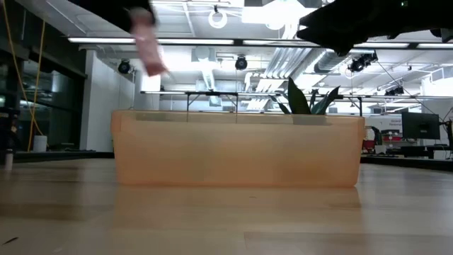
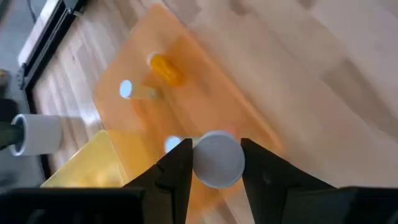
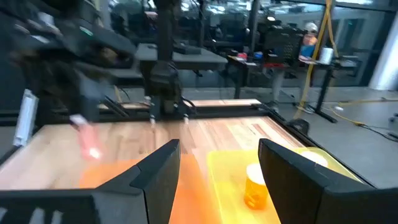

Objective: Pick and place medicine bottles into bin by pill shape (circle, oval)
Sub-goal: Put the pink tablet bottle into the orange bin

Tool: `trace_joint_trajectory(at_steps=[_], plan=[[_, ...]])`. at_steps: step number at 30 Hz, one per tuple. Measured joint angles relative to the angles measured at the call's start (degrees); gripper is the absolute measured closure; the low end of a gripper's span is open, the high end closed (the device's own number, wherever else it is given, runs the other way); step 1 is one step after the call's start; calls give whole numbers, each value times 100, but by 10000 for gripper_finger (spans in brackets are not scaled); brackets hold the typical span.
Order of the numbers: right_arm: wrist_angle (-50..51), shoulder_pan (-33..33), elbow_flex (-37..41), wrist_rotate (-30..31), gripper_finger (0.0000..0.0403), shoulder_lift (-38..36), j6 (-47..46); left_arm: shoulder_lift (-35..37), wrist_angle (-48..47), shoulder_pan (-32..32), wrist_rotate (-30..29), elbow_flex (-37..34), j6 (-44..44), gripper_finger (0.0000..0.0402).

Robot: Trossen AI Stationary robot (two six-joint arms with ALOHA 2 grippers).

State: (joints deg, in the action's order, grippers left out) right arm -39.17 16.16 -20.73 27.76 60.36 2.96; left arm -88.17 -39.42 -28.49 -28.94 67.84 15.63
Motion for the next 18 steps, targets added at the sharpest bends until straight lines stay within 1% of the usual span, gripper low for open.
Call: trace_joint_trajectory(at_steps=[3,6,8,10,12,13,15,18], plan=[[-158,0,0,-260,192,-12,27,-124,548,580,524,-159,409,293],[-274,68,-19,-401,192,-122,70,-272,698,993,670,-290,649,293],[-254,188,-65,-395,192,-208,112,-349,782,1209,749,-332,689,291],[-142,364,-118,-331,192,-315,219,-466,841,1384,955,-340,706,289],[103,550,-289,-43,192,-350,341,-608,930,1522,1195,-338,703,289],[344,664,-413,187,192,-381,363,-660,928,1566,1299,-345,701,289],[1142,890,-719,649,192,-438,357,-833,1129,1627,1430,-327,682,288],[2595,1163,-1318,1037,192,-418,84,-988,1143,1655,1423,-351,524,276]])
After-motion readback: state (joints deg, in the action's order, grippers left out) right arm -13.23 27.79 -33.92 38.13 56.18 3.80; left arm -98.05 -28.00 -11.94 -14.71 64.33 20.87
